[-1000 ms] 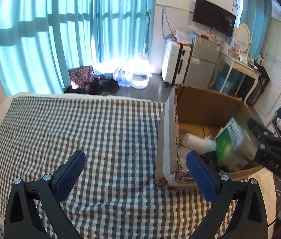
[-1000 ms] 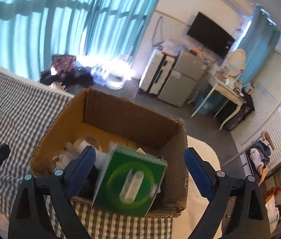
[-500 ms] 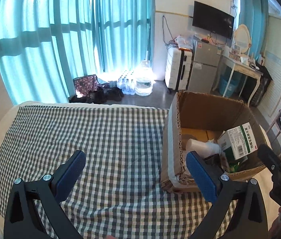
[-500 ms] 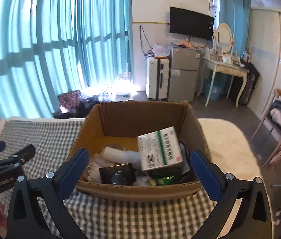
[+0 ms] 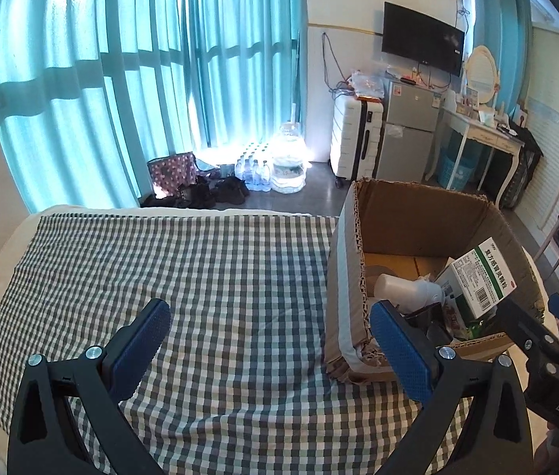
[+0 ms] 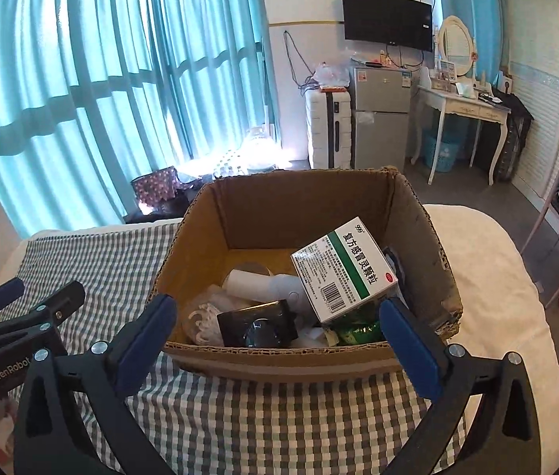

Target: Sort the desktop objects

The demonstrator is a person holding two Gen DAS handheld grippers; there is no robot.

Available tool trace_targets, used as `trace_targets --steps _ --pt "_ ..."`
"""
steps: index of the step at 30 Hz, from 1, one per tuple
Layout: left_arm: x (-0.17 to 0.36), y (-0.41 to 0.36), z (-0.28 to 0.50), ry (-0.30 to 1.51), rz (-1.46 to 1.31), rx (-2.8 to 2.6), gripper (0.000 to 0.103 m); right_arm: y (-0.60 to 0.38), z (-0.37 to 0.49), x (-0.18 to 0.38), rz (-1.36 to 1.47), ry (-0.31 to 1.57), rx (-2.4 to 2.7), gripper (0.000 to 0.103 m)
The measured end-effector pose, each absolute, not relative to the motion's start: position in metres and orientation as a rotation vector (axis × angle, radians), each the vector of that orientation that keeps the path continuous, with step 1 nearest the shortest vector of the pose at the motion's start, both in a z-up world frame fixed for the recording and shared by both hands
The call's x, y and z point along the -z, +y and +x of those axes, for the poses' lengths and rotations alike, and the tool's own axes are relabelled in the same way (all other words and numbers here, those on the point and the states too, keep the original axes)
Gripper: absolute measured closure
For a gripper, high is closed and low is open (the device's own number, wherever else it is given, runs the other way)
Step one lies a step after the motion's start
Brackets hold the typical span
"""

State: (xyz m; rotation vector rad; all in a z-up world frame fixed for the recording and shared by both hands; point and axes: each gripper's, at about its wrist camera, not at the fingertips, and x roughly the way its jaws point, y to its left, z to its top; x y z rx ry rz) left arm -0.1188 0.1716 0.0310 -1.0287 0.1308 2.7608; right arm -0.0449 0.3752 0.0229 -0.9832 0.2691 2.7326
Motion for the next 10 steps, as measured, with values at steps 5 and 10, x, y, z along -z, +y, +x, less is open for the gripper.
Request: trace_targets --steps 5,10 --pt "-0.0307 0.1743 -0.1162 0.157 -0.988 -2.791 0.0 0.3753 -0.05 -0.0156 -1.046 0.259 -2.688 0.0" --pt "-0.0268 0.1676 -0.1222 0.083 -1.037 -2.763 0.0 0.3778 -0.0488 -0.0129 -1.049 0.289 -2.668 0.0"
